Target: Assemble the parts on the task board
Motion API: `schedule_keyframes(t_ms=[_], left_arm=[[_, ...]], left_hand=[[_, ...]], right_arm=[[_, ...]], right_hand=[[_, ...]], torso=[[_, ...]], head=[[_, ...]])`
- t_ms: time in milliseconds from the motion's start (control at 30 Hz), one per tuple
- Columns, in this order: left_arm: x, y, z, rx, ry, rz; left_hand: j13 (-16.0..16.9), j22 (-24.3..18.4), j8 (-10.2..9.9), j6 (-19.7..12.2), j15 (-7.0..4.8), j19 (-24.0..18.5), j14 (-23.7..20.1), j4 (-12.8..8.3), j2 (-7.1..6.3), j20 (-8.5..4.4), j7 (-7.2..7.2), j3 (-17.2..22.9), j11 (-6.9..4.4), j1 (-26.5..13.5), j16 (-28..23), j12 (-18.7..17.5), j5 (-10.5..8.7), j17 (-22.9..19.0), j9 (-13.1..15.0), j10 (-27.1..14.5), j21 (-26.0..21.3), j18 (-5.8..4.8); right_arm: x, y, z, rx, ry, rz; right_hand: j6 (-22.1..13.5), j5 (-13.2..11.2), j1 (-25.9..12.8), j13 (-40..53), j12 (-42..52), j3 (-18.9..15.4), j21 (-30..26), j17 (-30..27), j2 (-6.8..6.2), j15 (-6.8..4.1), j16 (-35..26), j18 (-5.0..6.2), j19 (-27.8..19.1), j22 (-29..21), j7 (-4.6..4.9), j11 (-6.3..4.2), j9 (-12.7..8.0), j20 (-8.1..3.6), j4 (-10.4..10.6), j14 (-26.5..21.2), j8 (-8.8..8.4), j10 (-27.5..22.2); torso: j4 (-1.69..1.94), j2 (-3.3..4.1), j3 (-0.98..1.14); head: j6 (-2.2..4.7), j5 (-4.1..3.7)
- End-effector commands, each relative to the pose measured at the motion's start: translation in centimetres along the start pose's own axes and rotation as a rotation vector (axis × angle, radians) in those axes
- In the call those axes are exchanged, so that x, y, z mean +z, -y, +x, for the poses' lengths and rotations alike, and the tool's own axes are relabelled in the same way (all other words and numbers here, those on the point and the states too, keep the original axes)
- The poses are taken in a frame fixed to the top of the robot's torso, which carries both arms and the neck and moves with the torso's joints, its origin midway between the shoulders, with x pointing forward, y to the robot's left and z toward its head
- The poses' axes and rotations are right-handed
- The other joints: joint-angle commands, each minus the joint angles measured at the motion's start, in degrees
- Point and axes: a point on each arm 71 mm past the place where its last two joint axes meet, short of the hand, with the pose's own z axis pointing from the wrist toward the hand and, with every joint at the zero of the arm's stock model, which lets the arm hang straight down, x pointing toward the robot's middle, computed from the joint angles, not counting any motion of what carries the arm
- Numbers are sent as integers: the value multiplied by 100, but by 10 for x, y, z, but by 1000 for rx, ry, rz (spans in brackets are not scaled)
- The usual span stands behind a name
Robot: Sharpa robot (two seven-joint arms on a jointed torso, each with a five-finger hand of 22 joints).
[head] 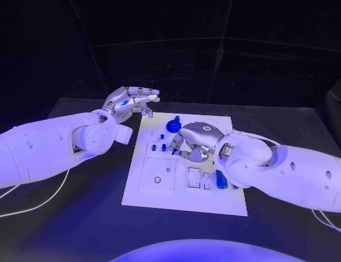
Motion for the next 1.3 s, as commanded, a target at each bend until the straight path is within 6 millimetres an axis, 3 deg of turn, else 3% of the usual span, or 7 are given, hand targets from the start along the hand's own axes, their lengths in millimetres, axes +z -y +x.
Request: schedule_keyframes(t_ms=[33,233,467,1300], left_arm=[[1,2,3,-7,-7,9],[1,2,4,-8,-11,9],[2,1,5,-9,-12,8],[4,1,4,-8,-12,4]], left_hand=[[-5,-9,18,-1,-12,-31,-47,4,5,8,40,-23,12,-3,-23,37,-17,-5,-5,-24,-34,73],[-5,-9,18,-1,-12,-31,-47,4,5,8,40,-23,12,-3,-23,37,-17,-5,-5,-24,-34,73],[-5,-9,18,-1,-12,-31,-47,4,5,8,40,-23,12,-3,-23,37,-17,-5,-5,-24,-34,73],[-6,-17,20,-9,-8,-31,-52,2,6,12,44,-30,17,-1,-22,46,-17,-14,-5,-35,-43,73]], right_arm=[[4,-4,10,-4,-31,-31],[8,-6,24,-6,-63,-32],[10,-7,29,-24,-76,-31],[12,-12,35,-53,-142,-36]], right_hand=[[4,9,-48,2,-40,36,39,-4,-5,3,25,-102,31,6,30,19,-1,5,-16,136,-34,22],[-3,13,-63,2,-43,43,37,-13,-10,6,21,-101,27,2,34,22,-2,6,-24,134,-36,18],[-5,15,-68,2,-44,46,41,-8,-11,7,25,-102,31,9,35,23,-2,7,-28,134,-36,16],[-10,21,-94,3,-47,52,43,-6,-17,10,31,-103,31,11,39,26,-2,10,-40,134,-35,13]], torso=[[-5,6,12],[-1,2,8],[-9,5,18],[-5,3,13]], head=[[-48,104],[-90,182],[-135,260],[-197,301]])
